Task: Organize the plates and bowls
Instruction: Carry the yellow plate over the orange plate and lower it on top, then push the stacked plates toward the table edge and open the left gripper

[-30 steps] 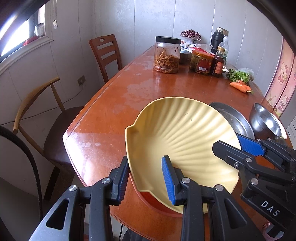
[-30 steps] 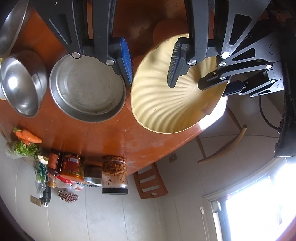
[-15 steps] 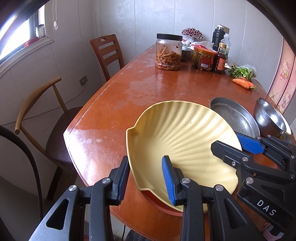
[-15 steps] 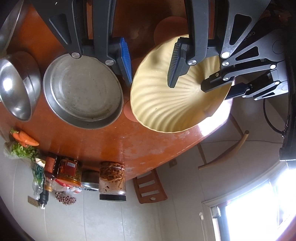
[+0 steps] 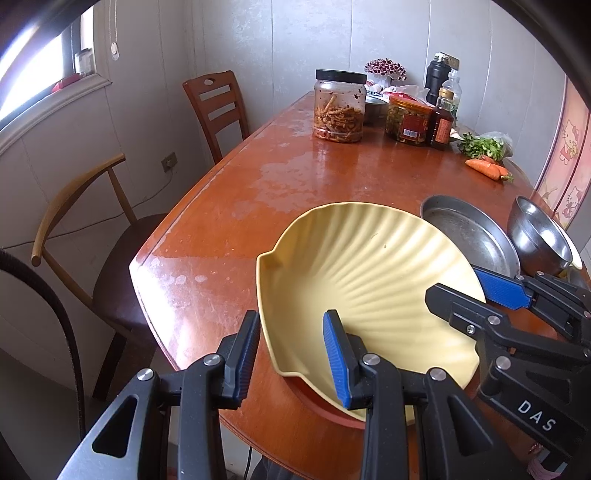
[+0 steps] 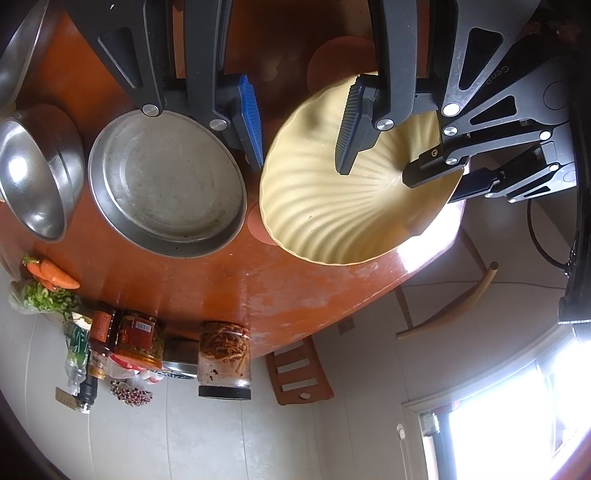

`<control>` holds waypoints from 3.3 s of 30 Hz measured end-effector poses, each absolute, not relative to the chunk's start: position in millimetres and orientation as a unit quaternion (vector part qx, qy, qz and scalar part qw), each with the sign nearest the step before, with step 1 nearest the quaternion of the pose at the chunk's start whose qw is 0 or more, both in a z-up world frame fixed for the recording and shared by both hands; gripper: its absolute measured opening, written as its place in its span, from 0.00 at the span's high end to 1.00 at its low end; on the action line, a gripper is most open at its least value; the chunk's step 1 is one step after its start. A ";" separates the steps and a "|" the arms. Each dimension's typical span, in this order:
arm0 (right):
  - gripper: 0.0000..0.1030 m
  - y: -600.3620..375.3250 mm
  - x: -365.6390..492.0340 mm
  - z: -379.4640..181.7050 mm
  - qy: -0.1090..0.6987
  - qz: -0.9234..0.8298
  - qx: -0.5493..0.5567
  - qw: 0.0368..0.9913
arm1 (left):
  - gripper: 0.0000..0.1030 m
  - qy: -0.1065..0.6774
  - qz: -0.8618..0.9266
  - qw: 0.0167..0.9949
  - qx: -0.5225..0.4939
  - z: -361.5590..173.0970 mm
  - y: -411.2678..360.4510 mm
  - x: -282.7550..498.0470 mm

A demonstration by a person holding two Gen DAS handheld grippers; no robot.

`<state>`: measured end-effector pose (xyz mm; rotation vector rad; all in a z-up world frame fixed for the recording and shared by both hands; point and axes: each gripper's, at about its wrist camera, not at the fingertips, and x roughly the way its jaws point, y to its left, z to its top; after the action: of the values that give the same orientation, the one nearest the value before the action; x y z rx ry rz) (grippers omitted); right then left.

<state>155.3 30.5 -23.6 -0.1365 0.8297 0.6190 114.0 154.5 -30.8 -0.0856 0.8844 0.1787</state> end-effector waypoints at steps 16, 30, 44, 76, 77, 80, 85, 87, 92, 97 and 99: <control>0.60 23.3 156.0 -17.9 0.392 0.292 -0.049 0.871 | 0.65 0.428 0.092 0.898 -0.051 -29.7 159.7 110.8; 0.60 -8.8 165.9 -14.2 0.397 0.259 -0.030 0.880 | 0.64 0.417 0.085 0.903 -0.060 -22.8 159.6 104.6; 0.54 -13.1 177.5 -28.2 0.428 0.272 -0.061 0.860 | 0.62 0.408 0.069 0.908 -0.066 -14.6 153.9 94.7; 0.50 -37.7 104.9 -30.1 0.466 0.349 -0.124 0.804 | 0.60 0.381 0.052 0.921 -0.058 9.2 125.4 60.9; 0.50 -38.5 100.6 -31.0 0.468 0.350 -0.126 0.802 | 0.60 0.382 0.044 0.922 -0.054 9.7 119.5 59.2; 0.50 -40.3 84.6 -35.3 0.474 0.351 -0.135 0.796 | 0.60 0.386 0.021 0.921 -0.044 8.1 102.3 54.2; 0.50 -46.9 59.0 -33.2 0.470 0.354 -0.142 0.796 | 0.60 0.395 -0.016 0.918 -0.028 3.2 72.4 46.4; 0.50 -49.0 48.0 -32.8 0.467 0.363 -0.150 0.792 | 0.60 0.399 -0.024 0.917 -0.022 0.9 61.2 45.8; 0.49 -60.4 31.1 -27.7 0.451 0.358 -0.154 0.803 | 0.60 0.419 -0.045 0.907 -0.008 -11.0 34.9 50.1; 0.49 -94.3 18.9 -8.4 0.408 0.316 -0.132 0.846 | 0.60 0.426 -0.044 0.904 -0.004 -16.7 25.4 53.7; 0.44 -108.3 21.6 -5.3 0.406 0.290 -0.109 0.860 | 0.60 0.429 -0.044 0.902 -0.003 -18.8 22.5 55.0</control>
<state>21.6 -108.3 -5.3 -0.2298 0.8518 0.6085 55.0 22.5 -18.8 -0.0066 0.8861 -0.0910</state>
